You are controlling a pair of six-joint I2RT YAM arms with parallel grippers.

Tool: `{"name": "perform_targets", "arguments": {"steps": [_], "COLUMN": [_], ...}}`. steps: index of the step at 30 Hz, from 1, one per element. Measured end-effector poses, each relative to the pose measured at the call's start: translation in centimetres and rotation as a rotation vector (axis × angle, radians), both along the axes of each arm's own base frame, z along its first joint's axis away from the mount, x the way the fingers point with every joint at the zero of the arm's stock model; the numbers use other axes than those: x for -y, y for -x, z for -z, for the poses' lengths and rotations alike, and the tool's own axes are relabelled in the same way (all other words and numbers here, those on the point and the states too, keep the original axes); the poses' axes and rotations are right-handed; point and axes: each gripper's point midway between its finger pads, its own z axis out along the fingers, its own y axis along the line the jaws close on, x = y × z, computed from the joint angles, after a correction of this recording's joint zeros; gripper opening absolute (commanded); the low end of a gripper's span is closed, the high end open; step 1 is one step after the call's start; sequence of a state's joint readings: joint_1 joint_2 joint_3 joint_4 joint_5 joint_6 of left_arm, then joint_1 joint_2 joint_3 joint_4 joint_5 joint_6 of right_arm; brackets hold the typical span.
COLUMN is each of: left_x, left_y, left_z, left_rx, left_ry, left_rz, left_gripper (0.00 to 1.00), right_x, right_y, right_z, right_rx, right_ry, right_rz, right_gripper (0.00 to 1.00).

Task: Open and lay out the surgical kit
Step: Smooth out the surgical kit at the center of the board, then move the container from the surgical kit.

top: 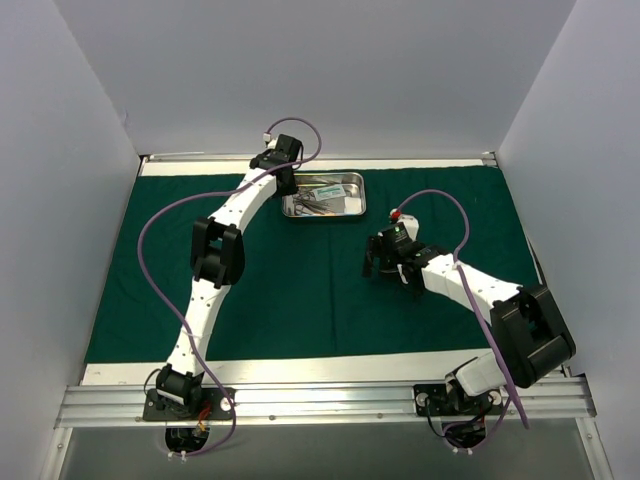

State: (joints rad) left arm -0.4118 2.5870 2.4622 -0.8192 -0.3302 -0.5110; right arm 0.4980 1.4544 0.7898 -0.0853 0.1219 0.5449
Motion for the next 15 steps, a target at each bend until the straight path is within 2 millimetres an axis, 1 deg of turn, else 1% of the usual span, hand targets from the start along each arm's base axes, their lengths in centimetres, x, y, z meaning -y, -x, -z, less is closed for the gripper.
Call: {"name": "perform_targets", "arguments": {"steps": [2, 3, 4, 6, 9, 10, 13, 15], "left_x": [0.0, 0.0, 0.0, 0.0, -0.1, -0.2, -0.1, 0.0], "left_y": [-0.1, -0.2, -0.2, -0.2, -0.1, -0.1, -0.1, -0.3], "left_z": [0.1, 0.2, 0.3, 0.8, 1.6, 1.7, 1.8, 1.8], "left_rx": [0.004, 0.005, 0.005, -0.001, -0.013, -0.013, -0.012, 0.000], "left_ry": [0.000, -0.001, -0.002, -0.006, -0.013, -0.016, -0.025, -0.024], "left_rz": [-0.002, -0.002, -0.003, -0.004, -0.004, -0.005, 0.007, 0.001], "left_gripper": [0.37, 0.35, 0.30, 0.26, 0.24, 0.19, 0.12, 0.11], "right_x": [0.0, 0.0, 0.0, 0.0, 0.0, 0.0, 0.0, 0.0], "right_y": [0.0, 0.0, 0.0, 0.0, 0.0, 0.0, 0.0, 0.0], "right_z": [0.0, 0.0, 0.0, 0.0, 0.0, 0.0, 0.0, 0.1], "right_rx": [0.000, 0.000, 0.000, 0.000, 0.000, -0.001, -0.001, -0.002], "right_ry": [0.000, 0.001, 0.000, 0.000, 0.000, 0.001, 0.001, 0.001], "right_rz": [0.000, 0.000, 0.000, 0.000, 0.000, 0.000, 0.000, 0.000], "right_gripper": [0.92, 0.92, 0.92, 0.92, 0.92, 0.92, 0.92, 0.92]}}
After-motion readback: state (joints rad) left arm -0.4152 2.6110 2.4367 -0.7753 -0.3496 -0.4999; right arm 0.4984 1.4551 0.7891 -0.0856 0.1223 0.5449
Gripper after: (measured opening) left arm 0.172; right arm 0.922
